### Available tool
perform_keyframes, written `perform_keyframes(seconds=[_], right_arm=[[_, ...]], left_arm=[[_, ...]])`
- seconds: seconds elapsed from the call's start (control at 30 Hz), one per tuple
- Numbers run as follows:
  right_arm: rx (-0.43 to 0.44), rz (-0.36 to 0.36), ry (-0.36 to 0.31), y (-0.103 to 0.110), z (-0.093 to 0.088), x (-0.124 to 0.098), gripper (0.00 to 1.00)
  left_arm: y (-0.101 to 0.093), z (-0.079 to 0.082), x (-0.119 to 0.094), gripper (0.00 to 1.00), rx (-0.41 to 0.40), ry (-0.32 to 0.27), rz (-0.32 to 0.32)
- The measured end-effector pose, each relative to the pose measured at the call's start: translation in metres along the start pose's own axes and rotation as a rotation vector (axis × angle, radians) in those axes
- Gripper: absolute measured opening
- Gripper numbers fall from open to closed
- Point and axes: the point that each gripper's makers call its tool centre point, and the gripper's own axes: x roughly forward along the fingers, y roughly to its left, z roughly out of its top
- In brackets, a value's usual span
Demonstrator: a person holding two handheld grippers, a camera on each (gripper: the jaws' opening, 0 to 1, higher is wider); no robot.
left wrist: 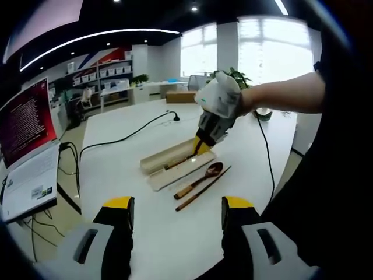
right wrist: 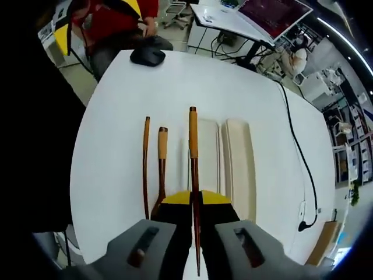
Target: Arrange the utensils inside the cutlery case until each visible utensil rests in its matching compartment.
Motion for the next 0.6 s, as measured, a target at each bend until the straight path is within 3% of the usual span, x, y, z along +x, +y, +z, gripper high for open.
perform_keyframes(seconds=[0.27,0.6], right_arm=[[-0.004,-0.023,0.003,-0.016,-0.001,-0.006,0.0],[-0.016,-0.016,0.002,-0.022,0.003,-0.001,0.0]], left_arm=[[0.006,0.001,0.003,0.62,-0.01,-0.006,0.013],[0.011,0.008,0.008,0.62,-0.016,-0.02,0.017]])
